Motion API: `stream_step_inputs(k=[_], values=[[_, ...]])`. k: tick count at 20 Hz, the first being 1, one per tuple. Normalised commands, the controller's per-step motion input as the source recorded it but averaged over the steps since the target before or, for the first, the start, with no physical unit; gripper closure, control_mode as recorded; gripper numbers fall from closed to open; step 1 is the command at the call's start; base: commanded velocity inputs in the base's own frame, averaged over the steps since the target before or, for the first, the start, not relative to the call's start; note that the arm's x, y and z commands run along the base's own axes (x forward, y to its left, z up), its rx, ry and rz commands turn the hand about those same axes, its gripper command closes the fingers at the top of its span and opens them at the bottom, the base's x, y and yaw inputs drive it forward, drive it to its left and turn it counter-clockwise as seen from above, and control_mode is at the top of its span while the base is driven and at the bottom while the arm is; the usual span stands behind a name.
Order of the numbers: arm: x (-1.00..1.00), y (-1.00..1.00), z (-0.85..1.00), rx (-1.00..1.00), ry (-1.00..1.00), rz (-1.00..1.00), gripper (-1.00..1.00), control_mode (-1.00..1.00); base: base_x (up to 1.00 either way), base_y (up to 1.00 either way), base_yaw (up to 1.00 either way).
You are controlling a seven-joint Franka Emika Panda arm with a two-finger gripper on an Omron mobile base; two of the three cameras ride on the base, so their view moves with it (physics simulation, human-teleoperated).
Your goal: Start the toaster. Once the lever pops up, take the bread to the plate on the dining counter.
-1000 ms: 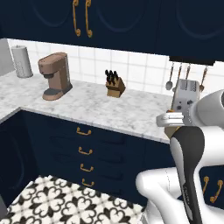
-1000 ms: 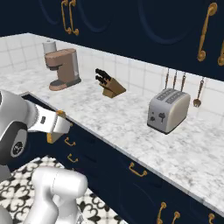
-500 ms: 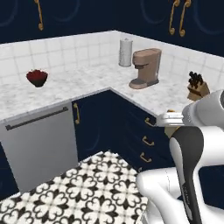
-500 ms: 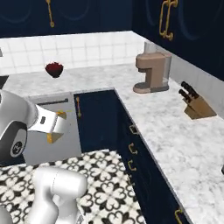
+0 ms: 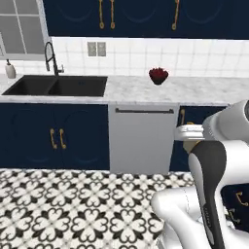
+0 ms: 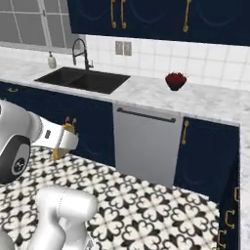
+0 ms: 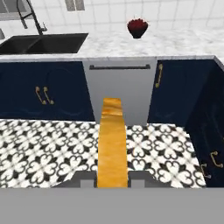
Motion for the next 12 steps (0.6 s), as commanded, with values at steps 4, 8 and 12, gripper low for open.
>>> stream_step_inputs(k=[4, 8, 12], values=[[0.0, 0.0, 0.0, 0.0, 0.0, 0.0, 1.0, 1.0, 0.0, 0.0, 0.9], [0.0, 0.0, 0.0, 0.0, 0.0, 0.0, 1.0, 1.0, 0.0, 0.0, 0.92], [0.0, 0.0, 0.0, 0.0, 0.0, 0.0, 1.0, 1.0, 0.0, 0.0, 0.95]])
